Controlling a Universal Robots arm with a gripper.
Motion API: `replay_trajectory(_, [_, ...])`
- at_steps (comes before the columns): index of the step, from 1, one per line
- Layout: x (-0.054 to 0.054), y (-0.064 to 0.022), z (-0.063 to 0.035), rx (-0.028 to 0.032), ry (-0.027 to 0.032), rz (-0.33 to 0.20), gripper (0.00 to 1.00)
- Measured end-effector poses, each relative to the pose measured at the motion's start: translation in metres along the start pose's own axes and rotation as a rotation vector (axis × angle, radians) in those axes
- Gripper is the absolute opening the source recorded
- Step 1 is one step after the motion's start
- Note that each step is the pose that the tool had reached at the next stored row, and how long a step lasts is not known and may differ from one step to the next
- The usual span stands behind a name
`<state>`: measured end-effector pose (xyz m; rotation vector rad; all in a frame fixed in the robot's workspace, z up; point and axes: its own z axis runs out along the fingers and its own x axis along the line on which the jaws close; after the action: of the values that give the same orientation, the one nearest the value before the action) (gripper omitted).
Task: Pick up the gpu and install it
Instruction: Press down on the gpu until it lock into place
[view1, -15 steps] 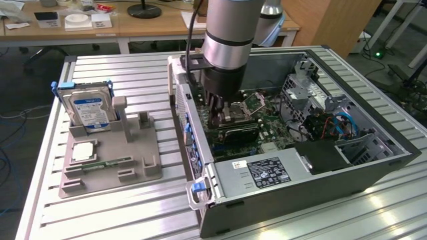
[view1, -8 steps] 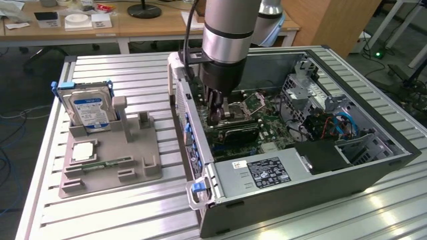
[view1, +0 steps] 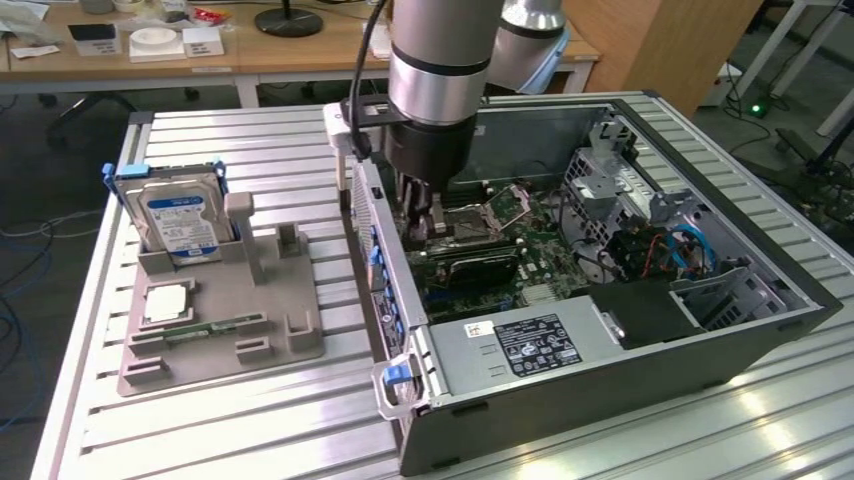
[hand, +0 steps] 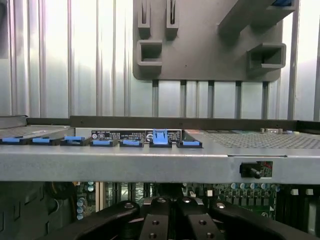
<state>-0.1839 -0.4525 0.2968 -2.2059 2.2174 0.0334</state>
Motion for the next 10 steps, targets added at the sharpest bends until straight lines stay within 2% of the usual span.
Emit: replay_trajectory(10, [0.0011,0.0036,0.0005,0.0,-0.0009,0.0,0.11])
